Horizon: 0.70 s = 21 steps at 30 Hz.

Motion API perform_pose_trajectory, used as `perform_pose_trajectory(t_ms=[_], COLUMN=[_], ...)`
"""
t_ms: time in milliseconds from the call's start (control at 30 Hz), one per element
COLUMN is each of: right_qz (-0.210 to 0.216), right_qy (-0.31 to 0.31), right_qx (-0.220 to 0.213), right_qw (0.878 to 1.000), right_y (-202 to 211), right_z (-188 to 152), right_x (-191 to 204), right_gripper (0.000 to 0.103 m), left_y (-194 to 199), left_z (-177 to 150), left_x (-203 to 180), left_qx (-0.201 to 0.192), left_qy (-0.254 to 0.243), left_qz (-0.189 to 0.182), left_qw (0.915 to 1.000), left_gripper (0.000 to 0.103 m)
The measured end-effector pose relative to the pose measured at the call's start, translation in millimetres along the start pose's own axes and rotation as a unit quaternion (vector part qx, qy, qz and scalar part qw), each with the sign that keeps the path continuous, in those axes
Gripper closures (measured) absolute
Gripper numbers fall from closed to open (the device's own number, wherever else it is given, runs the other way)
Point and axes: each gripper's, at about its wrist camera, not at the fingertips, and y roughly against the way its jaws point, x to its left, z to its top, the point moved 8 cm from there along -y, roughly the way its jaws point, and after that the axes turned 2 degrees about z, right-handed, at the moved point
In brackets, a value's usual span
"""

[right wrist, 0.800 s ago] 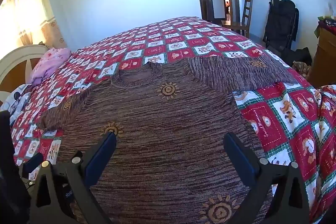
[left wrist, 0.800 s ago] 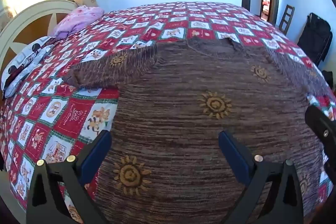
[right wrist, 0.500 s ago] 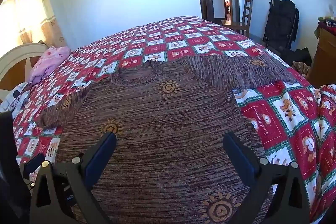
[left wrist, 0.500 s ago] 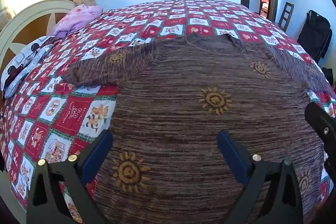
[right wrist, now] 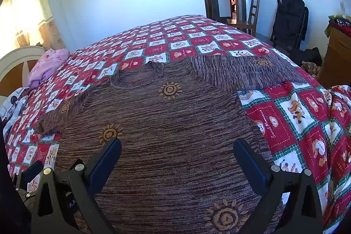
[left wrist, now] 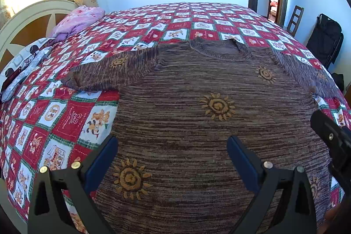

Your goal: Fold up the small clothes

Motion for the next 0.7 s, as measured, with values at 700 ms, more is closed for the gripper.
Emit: perform_pose_trajectory(t_ms=[700], right_qz=[-0.004], right_qy=[0.003], right_qx=[0.008], right_qw=[1.0], right_y=[-0.8], right_z=[-1.8], right_x=[0.6], right_gripper=[0.001], left_y=[-1.9], left_z=[-2.5], left_x=[-1.7], left_qx=[0.004], left_qy=[0.003], left_qz=[-0.004], left_qw=[1.0], left_gripper=[0.002])
